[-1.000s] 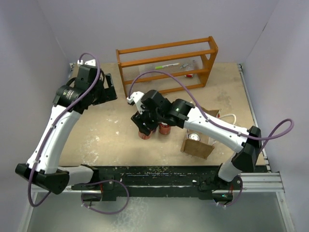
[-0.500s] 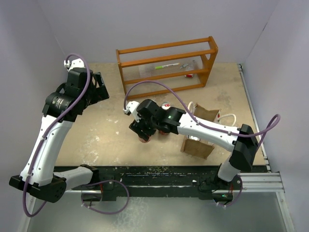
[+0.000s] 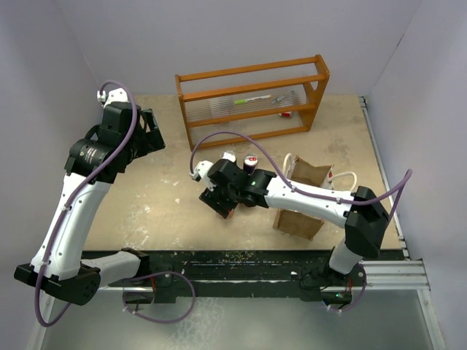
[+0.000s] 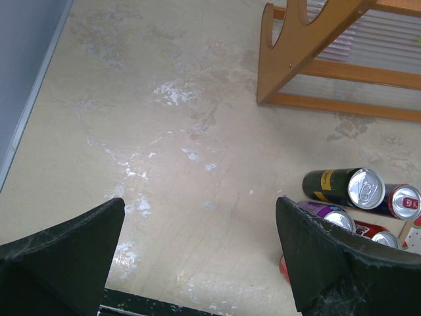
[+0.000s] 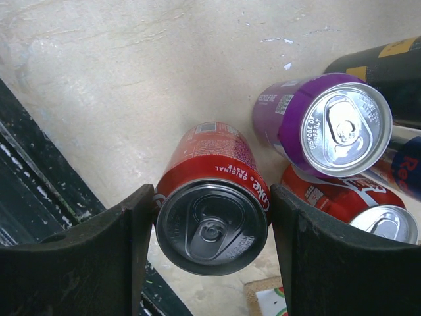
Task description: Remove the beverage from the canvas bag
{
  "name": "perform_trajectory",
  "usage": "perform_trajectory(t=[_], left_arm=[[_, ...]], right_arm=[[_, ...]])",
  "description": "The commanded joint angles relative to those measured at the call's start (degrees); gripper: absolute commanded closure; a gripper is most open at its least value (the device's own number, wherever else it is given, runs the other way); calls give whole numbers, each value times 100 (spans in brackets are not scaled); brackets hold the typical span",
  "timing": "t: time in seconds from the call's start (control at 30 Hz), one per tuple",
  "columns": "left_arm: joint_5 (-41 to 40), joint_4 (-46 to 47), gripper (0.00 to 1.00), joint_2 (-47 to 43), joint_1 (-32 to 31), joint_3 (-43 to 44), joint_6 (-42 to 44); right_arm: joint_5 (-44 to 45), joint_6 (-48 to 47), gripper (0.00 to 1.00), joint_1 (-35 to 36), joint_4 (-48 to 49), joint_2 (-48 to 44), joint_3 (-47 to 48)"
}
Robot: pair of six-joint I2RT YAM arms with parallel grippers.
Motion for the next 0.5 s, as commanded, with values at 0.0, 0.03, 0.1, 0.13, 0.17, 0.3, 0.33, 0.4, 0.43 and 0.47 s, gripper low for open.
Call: perform_trajectory(t=[0.0,0.03,0.1,0.13,0.17,0.3,0.33,0.4,0.43,0.47], left_arm=[[-62,93,1,-4,52,195,43],[-59,90,1,-3,51,195,43],[-48,90,1,5,51,195,43],[-39,86,1,17,52,195,43],[-34,79,1,22,48,200,37],[-25,69,1,23,52,193,26],[-21,68,1,24,52,188,22],[-9,61,1,24,50,181,9],[7,60,1,24,50,171,2],[16,60,1,20,52,164,0]], right_arm=[[151,-8,100,35,671,-64,-20],[145,-5,100,41,711,-53,-49],[145,-1,100,38,766,-21,-115],[137,2,100,33,787,-5,-141],[139,9,100,38,808,14,-175],[157,-2,100,40,862,12,-310],[151,-4,100,33,863,16,-335],[144,-19,100,35,858,32,-387],[143,-31,100,44,854,41,-411],[148,-32,100,42,846,57,-425]])
